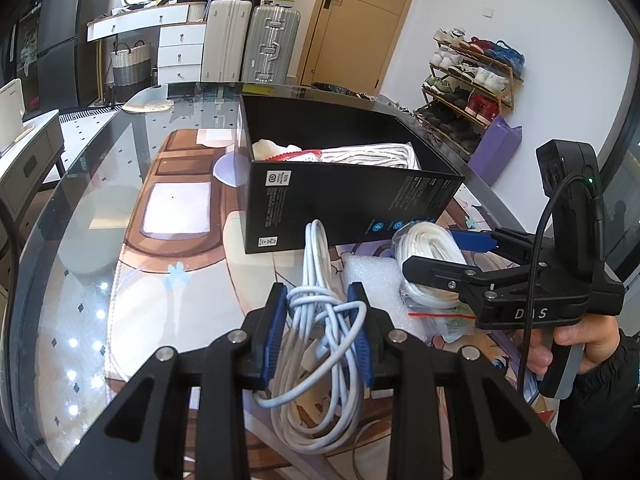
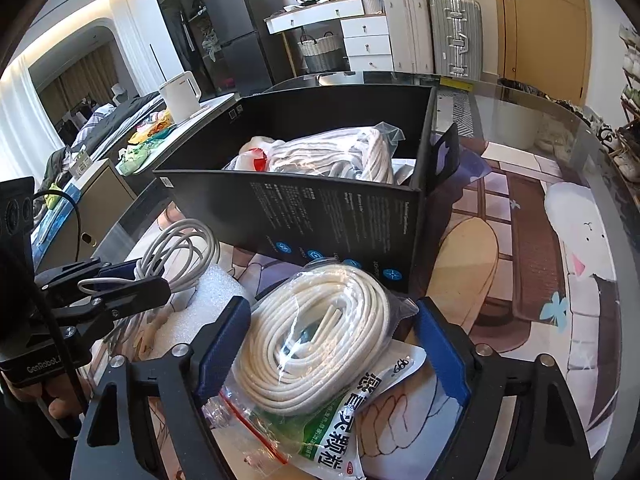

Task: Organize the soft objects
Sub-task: 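Grasp the white cable bundle with the left tool while the right tool grasps the bagged rope coil, then lift the cable bundle and rope coil and lower both into the black box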

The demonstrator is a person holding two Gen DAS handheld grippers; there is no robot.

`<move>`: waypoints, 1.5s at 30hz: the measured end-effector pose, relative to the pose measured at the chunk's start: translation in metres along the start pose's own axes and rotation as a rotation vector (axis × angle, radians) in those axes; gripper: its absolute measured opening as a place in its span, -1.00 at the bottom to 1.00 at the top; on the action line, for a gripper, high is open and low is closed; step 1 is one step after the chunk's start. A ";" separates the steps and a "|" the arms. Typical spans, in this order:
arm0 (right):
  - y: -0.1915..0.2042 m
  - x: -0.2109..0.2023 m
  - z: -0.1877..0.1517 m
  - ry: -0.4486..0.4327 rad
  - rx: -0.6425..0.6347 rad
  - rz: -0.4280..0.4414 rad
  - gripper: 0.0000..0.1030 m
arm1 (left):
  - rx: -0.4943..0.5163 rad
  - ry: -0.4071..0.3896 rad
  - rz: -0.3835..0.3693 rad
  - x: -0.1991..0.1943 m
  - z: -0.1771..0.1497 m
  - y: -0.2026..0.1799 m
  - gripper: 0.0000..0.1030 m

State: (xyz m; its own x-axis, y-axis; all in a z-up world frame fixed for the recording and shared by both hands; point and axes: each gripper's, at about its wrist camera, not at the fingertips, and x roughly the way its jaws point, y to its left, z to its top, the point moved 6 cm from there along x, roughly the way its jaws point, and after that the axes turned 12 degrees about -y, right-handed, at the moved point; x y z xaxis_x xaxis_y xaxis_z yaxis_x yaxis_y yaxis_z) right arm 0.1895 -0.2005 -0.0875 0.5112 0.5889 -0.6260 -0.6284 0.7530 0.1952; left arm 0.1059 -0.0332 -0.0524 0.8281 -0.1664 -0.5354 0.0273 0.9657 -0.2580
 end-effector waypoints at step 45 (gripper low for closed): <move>0.021 -0.069 0.017 -0.146 -0.092 0.042 -0.60 | 0.031 -0.090 0.015 -0.035 0.027 -0.009 -0.43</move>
State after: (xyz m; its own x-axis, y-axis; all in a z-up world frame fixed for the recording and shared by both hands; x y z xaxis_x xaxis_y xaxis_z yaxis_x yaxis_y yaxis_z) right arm 0.1509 -0.2205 -0.0276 0.5585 0.6608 -0.5014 -0.6988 0.7005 0.1447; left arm 0.0921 -0.0304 -0.0095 0.8756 -0.1345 -0.4639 0.0307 0.9740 -0.2245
